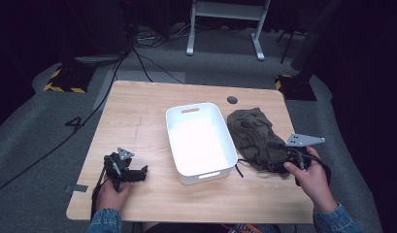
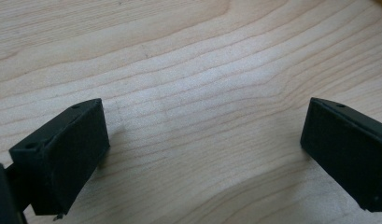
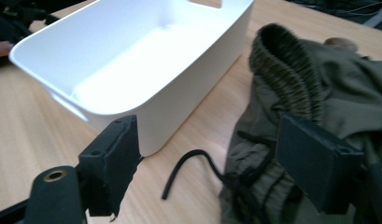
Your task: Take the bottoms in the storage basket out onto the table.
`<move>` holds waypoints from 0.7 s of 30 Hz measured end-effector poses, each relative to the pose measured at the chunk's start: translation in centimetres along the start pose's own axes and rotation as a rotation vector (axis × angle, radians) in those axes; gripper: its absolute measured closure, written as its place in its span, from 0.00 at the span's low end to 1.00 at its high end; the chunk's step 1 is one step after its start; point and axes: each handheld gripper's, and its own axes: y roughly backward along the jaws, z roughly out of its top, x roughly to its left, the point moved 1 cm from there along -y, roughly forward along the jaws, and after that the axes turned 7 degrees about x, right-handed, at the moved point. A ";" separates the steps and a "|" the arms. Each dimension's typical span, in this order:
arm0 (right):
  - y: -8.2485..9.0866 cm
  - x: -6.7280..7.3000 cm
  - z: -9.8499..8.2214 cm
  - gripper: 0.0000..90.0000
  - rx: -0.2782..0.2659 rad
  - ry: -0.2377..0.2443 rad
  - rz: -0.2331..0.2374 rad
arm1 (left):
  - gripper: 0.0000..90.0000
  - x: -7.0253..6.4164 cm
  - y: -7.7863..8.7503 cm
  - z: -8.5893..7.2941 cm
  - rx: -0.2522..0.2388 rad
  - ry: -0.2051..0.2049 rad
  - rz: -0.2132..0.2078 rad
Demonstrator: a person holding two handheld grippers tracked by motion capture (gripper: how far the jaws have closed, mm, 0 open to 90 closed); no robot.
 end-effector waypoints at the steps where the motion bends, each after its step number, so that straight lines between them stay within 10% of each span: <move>1: -0.2 0.3 -0.1 0.24 0.002 0.006 0.011 | 0.01 0.0 0.0 0.0 0.000 -0.002 0.003; 21: -3.8 3.8 -3.6 0.26 0.094 0.054 0.110 | 0.02 0.1 -0.1 0.2 0.000 0.002 0.008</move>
